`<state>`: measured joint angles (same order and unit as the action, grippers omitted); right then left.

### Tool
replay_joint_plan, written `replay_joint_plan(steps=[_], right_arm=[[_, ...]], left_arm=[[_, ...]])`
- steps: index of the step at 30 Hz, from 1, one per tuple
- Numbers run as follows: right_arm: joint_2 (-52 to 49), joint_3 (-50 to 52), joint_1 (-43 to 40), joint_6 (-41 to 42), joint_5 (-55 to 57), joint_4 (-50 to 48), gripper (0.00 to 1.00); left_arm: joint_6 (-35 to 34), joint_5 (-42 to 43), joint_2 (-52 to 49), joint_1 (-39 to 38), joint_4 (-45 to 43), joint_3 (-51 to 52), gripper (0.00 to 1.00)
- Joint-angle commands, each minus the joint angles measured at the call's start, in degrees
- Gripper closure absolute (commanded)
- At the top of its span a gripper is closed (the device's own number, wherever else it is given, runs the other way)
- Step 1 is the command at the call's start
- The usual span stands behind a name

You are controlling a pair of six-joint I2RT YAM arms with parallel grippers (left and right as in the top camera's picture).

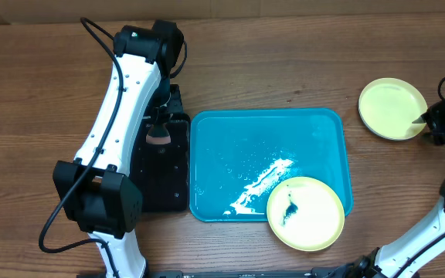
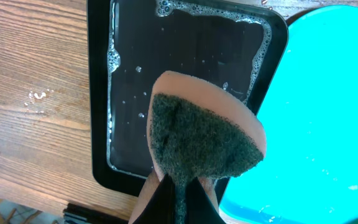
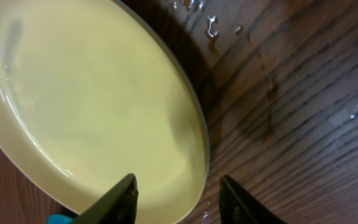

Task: Clean dirty plates on tray and stack at the side
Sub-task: 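Lower the yellow plate onto the white plate and release, then move the right gripper to the lower yellow plate's rim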

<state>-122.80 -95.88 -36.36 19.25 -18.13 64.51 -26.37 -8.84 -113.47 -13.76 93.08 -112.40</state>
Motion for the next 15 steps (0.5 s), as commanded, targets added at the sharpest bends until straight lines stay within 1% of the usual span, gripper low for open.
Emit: replay_joint_plan(steps=[1, 5, 9, 11, 14, 15], right_arm=[[0.1, -0.6, 0.0, -1.4, 0.8, 1.4, 0.48], [1.5, -5.8, 1.1, -4.1, -4.1, 5.9, 0.43], [5.3, -14.1, 4.5, -5.8, -3.7, 11.5, 0.39], [7.5, -17.7, 6.7, -6.0, -3.4, 14.4, 0.35], [11.0, -21.3, 10.5, -6.0, -3.4, 17.2, 0.23], [12.1, -22.0, 11.8, -6.0, -3.4, 17.5, 0.17]], left_arm=[[1.1, -0.8, 2.0, 0.3, -0.1, -0.6, 0.96], [1.1, -0.7, 2.0, 0.3, -0.2, -0.6, 0.96], [1.1, -0.8, 2.0, 0.3, -0.2, -0.6, 0.96], [1.1, -0.8, 2.0, 0.3, -0.2, -0.6, 0.96], [1.1, -0.7, 2.0, 0.3, -0.2, -0.6, 0.96], [1.1, -0.7, 2.0, 0.3, -0.2, -0.6, 0.96]])
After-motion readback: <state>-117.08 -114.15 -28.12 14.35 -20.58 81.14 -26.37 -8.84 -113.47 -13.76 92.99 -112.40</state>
